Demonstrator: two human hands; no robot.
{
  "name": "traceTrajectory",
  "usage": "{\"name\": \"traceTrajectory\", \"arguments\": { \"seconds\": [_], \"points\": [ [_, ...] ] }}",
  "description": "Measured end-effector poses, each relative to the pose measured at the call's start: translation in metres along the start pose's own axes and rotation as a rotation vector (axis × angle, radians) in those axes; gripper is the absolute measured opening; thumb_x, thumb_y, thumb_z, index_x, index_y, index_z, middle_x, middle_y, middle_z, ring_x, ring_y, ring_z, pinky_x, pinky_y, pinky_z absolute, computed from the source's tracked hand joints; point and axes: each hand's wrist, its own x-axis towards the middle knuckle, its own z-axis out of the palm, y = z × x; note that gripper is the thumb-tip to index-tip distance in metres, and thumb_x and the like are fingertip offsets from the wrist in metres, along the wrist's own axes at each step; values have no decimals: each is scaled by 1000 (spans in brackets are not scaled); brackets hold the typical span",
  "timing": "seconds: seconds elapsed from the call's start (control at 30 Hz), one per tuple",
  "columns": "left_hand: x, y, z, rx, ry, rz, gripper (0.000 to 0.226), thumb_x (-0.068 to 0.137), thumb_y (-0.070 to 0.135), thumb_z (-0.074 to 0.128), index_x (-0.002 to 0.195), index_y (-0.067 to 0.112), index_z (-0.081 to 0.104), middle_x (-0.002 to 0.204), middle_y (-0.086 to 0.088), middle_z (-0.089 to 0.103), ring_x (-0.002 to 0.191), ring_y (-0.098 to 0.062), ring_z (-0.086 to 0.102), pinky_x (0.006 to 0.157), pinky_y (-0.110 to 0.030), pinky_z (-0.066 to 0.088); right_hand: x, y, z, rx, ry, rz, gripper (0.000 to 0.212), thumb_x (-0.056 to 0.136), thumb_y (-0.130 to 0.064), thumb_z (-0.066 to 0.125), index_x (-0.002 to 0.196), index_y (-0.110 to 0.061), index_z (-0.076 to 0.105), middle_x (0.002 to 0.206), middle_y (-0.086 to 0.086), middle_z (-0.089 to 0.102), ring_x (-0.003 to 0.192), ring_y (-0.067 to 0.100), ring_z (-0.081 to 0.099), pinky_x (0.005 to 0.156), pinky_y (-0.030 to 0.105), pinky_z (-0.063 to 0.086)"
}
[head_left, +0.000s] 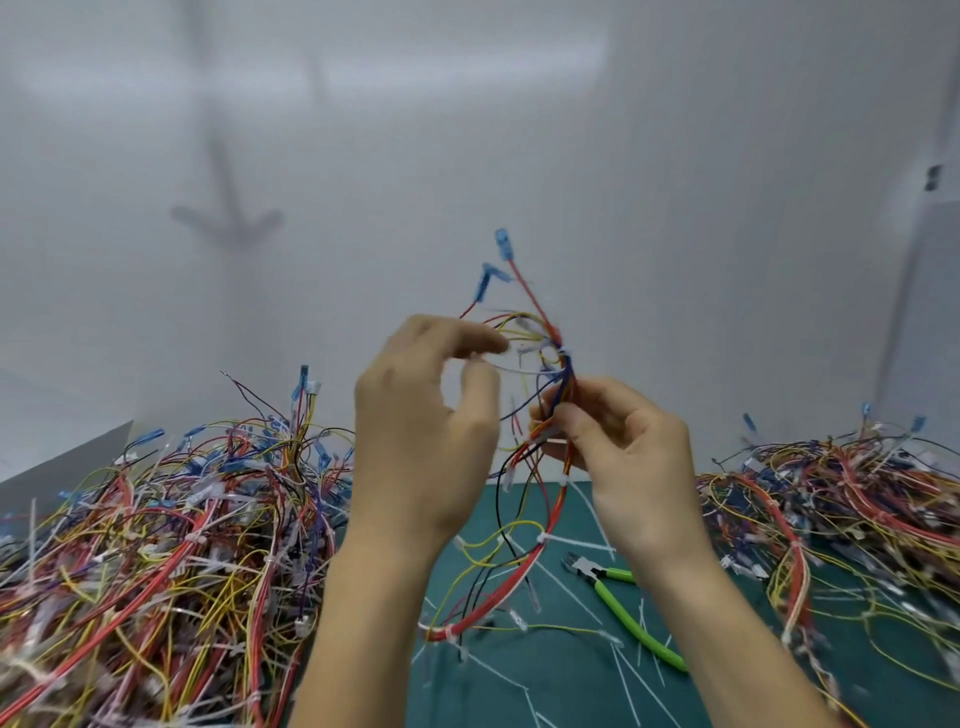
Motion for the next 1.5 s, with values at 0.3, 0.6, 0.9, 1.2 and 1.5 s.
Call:
{"name": "traceTrajectory", "arguments": {
  "seconds": [0.3,0.6,0.9,1.2,1.5],
  "points": [
    [-1,-11,9,-406,-322,-291,9,89,20,69,92,25,76,92,22,73,88,11,65,74,-7,48,-7,13,12,-11,-96,-18,28,98,-1,56,101,-22,74,92,4,76,86,20,73,76,29,60],
    [-7,-24,21,-428,-278,-322,17,97,20,59,100,7,70,89,3,71,74,3,65,57,-8,48,-3,17,4,-234,-171,33,18,98,-17,62,108,-28,72,104,1,73,91,14,73,83,39,61],
    [-4,-37,16,-265,-232,-294,17,101,23,49,87,23,58,76,9,67,76,-12,66,77,-32,54,14,51,-71,-1258,-349,384,22,95,-33,63,117,-28,67,118,0,69,104,20,64,92,34,50],
    [-6,-36,17,-236,-317,-305,12,101,24,49,95,20,59,78,11,69,73,-7,68,74,-31,56,-10,96,-68,-1618,-731,676,44,87,-53,63,115,-20,56,124,4,58,113,26,58,80,36,43],
    [-8,-33,22,-283,-308,-330,13,100,17,53,97,13,65,81,5,71,70,-7,68,71,-28,58,-9,92,-59,-1503,-539,554,37,99,-43,40,119,-14,49,129,17,46,120,39,46,89,44,41]
  ]
}}
